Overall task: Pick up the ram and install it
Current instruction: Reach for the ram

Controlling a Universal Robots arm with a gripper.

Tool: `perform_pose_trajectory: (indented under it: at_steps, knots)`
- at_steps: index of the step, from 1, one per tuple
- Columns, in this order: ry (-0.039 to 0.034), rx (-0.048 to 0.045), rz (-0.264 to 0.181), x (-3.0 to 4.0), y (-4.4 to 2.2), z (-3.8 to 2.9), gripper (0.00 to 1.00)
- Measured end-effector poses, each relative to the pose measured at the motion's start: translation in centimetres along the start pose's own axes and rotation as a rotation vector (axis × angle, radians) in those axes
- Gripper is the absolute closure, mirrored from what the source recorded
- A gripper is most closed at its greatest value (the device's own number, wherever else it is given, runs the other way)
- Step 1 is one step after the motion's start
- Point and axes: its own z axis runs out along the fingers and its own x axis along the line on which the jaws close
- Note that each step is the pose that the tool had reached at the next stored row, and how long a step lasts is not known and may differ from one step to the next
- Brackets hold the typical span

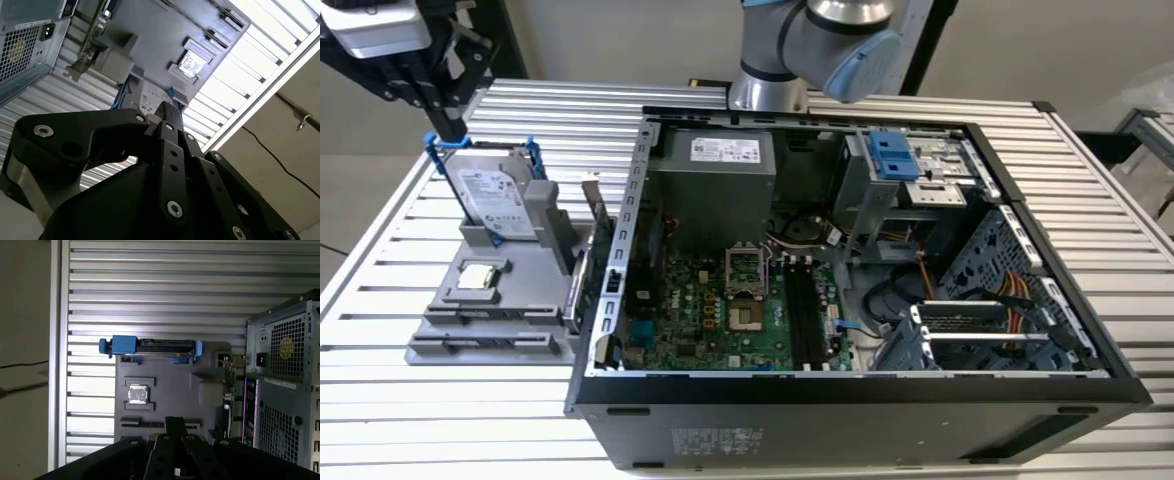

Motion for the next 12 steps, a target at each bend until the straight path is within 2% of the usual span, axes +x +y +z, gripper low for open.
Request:
perform_pose_trajectory:
  at_steps: [12]
  knots:
    - [0.0004, -0.0001, 0.006, 0.01, -1.03, -0.05, 1.00]
